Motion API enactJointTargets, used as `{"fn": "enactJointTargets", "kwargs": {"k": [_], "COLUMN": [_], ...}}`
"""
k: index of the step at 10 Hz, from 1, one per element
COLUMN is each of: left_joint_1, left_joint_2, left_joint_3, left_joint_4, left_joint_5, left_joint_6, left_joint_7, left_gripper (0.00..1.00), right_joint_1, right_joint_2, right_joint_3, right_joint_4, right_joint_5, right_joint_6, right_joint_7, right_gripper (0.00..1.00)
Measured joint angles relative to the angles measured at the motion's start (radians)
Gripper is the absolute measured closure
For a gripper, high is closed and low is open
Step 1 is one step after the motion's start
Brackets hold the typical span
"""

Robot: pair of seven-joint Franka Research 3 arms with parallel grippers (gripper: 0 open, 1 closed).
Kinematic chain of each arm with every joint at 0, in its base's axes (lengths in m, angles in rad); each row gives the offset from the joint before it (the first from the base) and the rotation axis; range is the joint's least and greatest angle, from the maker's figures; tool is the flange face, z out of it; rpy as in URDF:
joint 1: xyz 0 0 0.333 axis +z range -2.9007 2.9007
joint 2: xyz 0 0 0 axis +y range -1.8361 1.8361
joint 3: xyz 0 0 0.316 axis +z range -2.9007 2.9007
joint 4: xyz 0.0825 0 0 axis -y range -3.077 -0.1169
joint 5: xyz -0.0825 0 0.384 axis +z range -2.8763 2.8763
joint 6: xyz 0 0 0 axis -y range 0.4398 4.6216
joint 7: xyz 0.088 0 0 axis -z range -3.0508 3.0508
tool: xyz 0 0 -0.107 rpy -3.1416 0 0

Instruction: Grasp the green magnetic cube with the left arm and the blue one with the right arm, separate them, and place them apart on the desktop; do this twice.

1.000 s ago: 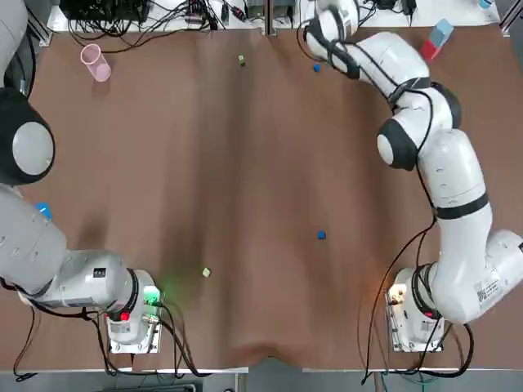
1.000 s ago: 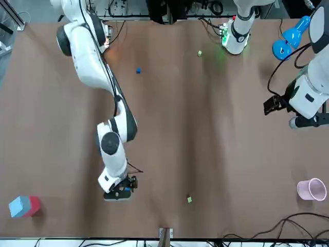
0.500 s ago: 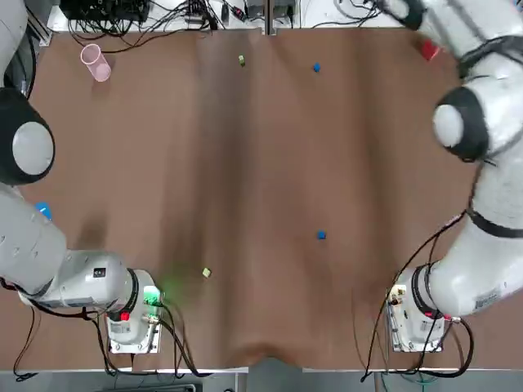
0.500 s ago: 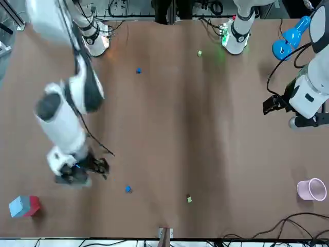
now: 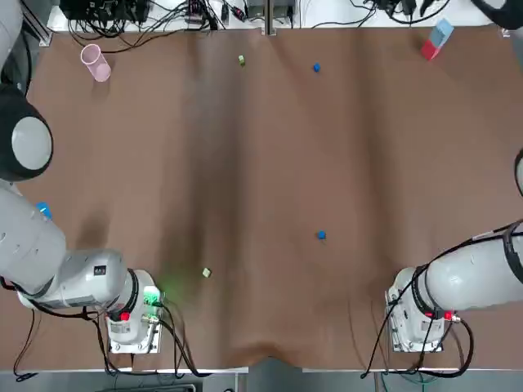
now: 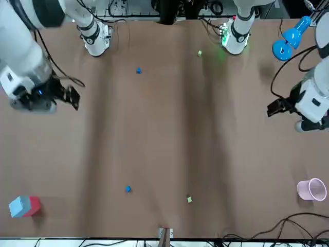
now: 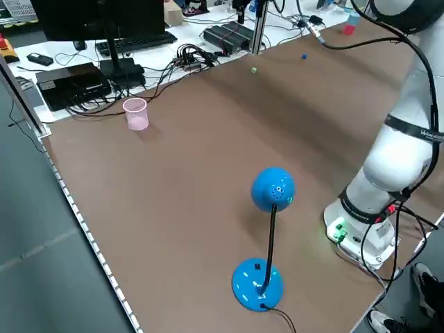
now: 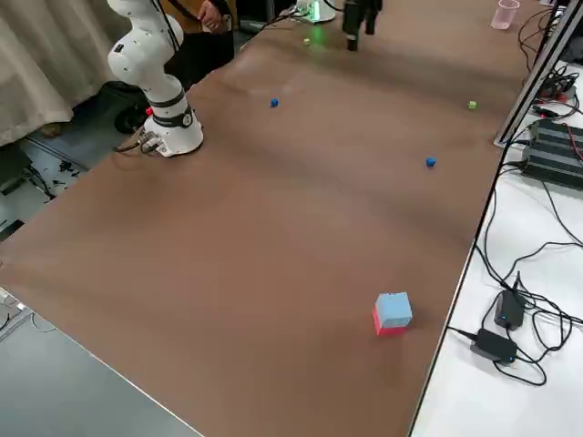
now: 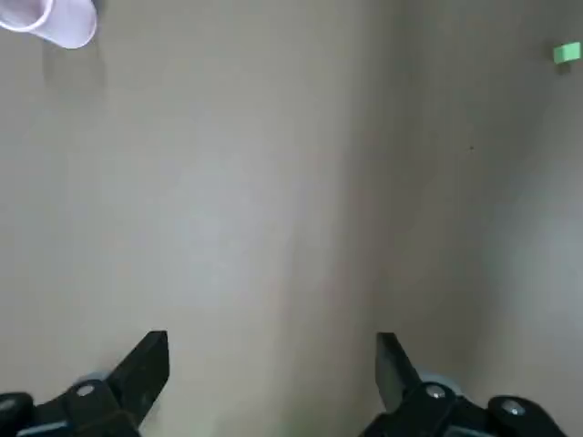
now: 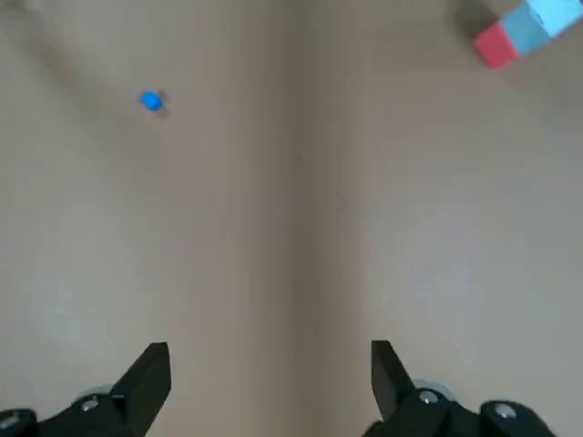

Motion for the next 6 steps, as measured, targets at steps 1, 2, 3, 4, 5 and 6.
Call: {"fn": "enactJointTargets", "kwargs": {"k": [1, 2, 3, 4, 5, 6], "left_joint_1": [0.014, 0.015, 0.0, -0.039, -0.083, -0.097], "left_joint_2": [-0.001, -0.004, -0.009, -0.02, -0.039, -0.06], "left_joint_3": [0.0, 0.0, 0.003, 0.027, 0.067, 0.086], "left_joint_4": [0.0, 0.0, -0.001, -0.006, -0.019, -0.036], "left_joint_5": [0.0, 0.0, 0.0, 0.0, 0.0, 0.0], "left_joint_6": [0.0, -0.005, -0.014, -0.019, -0.022, -0.023], "left_joint_7": [0.002, 0.002, 0.002, 0.001, 0.001, 0.001], "left_gripper": [0.0, 0.0, 0.0, 0.0, 0.0, 0.0], "right_joint_1": [-0.012, -0.022, -0.03, -0.036, -0.043, -0.049], "right_joint_2": [-0.029, -0.037, -0.036, -0.036, -0.036, -0.032], "right_joint_3": [0.001, 0.0, -0.01, -0.031, -0.061, -0.097], "right_joint_4": [-0.038, -0.066, -0.082, -0.089, -0.09, -0.091], "right_joint_5": [0.0, 0.0, 0.0, 0.001, 0.023, 0.049], "right_joint_6": [-0.003, 0.013, 0.041, 0.056, 0.06, 0.061], "right_joint_7": [-0.004, -0.032, -0.082, -0.132, -0.192, -0.245], "right_gripper": [0.04, 0.04, 0.04, 0.04, 0.04, 0.04]}}
